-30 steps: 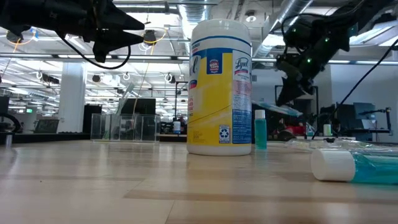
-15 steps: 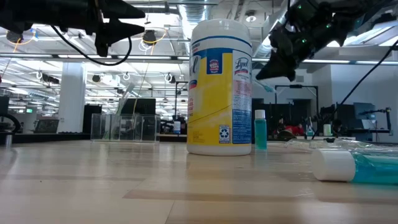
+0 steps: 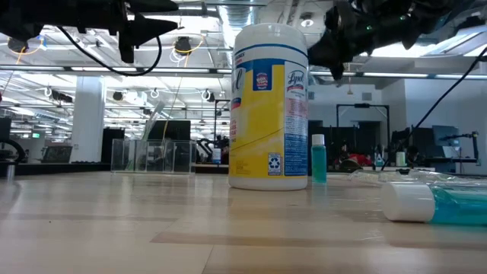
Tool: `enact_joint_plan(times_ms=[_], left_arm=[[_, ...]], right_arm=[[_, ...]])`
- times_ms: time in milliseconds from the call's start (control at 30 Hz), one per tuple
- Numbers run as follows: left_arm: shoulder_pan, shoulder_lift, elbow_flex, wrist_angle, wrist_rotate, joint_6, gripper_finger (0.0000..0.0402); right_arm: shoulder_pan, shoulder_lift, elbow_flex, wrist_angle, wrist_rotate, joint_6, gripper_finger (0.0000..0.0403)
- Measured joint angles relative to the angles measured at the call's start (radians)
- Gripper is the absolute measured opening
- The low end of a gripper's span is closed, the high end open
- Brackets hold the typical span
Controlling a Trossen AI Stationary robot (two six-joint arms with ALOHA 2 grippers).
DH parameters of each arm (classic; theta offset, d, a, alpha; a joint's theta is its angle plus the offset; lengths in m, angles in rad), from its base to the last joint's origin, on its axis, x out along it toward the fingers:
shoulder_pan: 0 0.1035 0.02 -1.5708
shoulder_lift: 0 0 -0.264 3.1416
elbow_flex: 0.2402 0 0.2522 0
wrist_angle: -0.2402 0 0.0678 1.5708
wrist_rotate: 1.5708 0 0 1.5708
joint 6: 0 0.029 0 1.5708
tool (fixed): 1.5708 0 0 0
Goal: Pick & Place toothbrushing station
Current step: Put the top blue toothbrush into the transparent organizer
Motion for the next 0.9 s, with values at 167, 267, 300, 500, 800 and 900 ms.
enact_joint_plan(times_ms=[167, 267, 300, 500, 800, 900], left_arm=[[0.02, 0.048, 0.0, 0.094, 0.0, 0.0, 0.0159], [0.033, 0.096, 0.0, 0.162, 0.004, 0.0, 0.0159], [0.038, 0.113, 0.0, 0.184, 0.008, 0.0, 0.0159], [0.078, 0.213, 0.0, 0.35, 0.076, 0.0, 0.0159], [0.12, 0.338, 0.137, 0.38, 0.184, 0.071, 0.0159], [0.12, 0.376, 0.189, 0.38, 0.187, 0.115, 0.0159]], right_arm=[[0.046, 0.0, 0.009, 0.069, -0.003, 0.0, 0.0], [0.071, 0.005, 0.038, 0.073, -0.003, 0.0, 0.0], [0.08, 0.008, 0.048, 0.073, -0.003, -0.001, 0.0], [0.121, 0.021, 0.092, 0.075, -0.003, -0.004, 0.0], [0.184, 0.023, 0.097, 0.076, 0.003, -0.019, 0.0], [0.201, 0.023, 0.097, 0.077, 0.009, -0.019, 0.0]])
